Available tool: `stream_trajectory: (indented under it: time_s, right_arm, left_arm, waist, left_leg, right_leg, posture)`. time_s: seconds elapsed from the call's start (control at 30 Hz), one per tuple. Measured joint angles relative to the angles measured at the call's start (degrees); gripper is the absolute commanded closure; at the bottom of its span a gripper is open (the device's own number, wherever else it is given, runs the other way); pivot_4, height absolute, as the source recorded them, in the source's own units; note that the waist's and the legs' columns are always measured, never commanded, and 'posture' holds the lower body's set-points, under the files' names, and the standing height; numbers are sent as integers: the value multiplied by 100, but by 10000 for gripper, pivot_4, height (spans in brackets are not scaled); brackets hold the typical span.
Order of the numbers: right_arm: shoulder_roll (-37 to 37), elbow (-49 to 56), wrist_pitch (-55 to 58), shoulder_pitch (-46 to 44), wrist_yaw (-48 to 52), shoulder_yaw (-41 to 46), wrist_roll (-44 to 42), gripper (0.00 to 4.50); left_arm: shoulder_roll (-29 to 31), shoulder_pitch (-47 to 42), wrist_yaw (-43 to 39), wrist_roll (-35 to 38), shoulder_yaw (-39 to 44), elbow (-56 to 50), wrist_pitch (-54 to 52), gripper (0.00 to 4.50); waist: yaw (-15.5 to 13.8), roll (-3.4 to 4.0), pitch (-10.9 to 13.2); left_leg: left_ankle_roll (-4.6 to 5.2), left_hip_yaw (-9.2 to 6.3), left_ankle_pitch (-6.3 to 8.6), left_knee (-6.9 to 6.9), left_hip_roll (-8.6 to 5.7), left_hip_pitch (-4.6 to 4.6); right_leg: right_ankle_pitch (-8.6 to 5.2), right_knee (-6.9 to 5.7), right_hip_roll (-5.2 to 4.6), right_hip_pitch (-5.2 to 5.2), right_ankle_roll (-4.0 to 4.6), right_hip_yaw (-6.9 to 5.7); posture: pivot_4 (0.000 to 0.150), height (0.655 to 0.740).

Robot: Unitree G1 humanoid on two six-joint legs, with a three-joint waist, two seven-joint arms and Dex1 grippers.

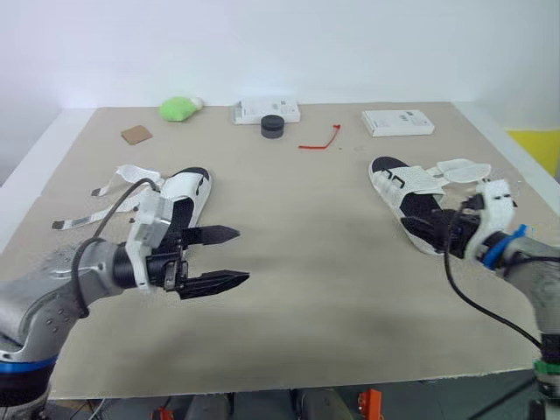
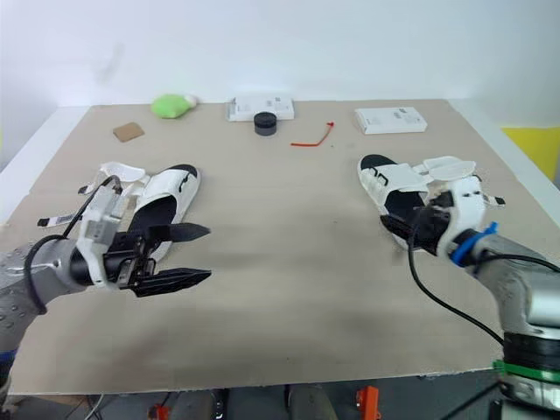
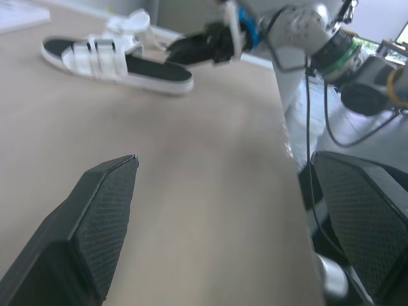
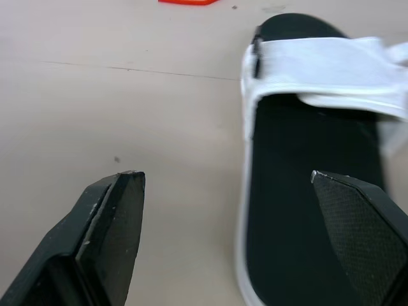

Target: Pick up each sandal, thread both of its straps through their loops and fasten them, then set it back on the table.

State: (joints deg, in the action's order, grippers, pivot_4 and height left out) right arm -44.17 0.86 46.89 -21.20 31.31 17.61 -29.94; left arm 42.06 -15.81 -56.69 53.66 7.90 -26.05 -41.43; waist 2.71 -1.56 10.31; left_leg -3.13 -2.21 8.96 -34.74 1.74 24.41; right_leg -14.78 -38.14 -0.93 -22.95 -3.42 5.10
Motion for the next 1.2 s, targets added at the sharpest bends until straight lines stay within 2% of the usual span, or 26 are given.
stream_trajectory:
  time_s: [0.1,0.27,0.63,0.7,1.1,1.13,1.2]
  right_arm:
    - [87,-359,-129,-322,-113,-210,223,0]
    - [314,-1524,-638,-1043,-146,-604,727,0]
    - [860,-3165,-1708,-1883,-186,-867,1356,0]
    - [1037,-3790,-2181,-2318,-189,-873,1504,0]
    - [1508,-5344,-3514,-3030,-320,-1043,2078,0]
    - [1518,-5443,-3615,-3068,-368,-1040,2104,5265]
    - [1526,-5546,-3717,-3104,-405,-1034,2127,12307]
  left_arm:
    - [-92,-154,-6,-101,-214,91,21,134]
    - [-314,-459,-1,-286,-480,316,62,134]
    - [-477,-441,60,-425,-540,359,110,134]
    - [-536,-429,139,-428,-536,361,111,134]
    - [-659,-368,286,-469,-530,342,130,134]
    - [-660,-347,294,-469,-530,341,130,0]
    - [-660,-333,315,-468,-525,331,130,0]
  waist:
    - [0,0,0]
    - [2,-1,0]
    - [17,0,1]
    - [25,-1,1]
    - [59,0,1]
    - [65,-1,1]
    - [86,-1,1]
  left_leg:
    - [2,1,0,0,-2,6]
    - [3,3,-1,-1,0,6]
    - [10,25,-6,-2,1,-2]
    - [10,38,-6,-3,1,-3]
    - [10,42,-6,-2,2,-4]
    - [10,42,-7,-3,2,-4]
    - [10,42,-8,-3,1,-4]
  right_leg:
    - [0,1,-1,-4,-5,6]
    - [4,1,3,-6,-5,8]
    - [21,0,7,-7,-15,36]
    - [26,1,7,-10,-21,51]
    - [29,1,8,-12,-21,57]
    - [30,1,7,-12,-22,57]
    - [32,1,7,-12,-23,58]
  posture:
    - [1500,7400]
    - [1500,7400]
    - [1500,7400]
    - [1500,7400]
    - [1500,7400]
    - [1500,7400]
    - [1500,7400]
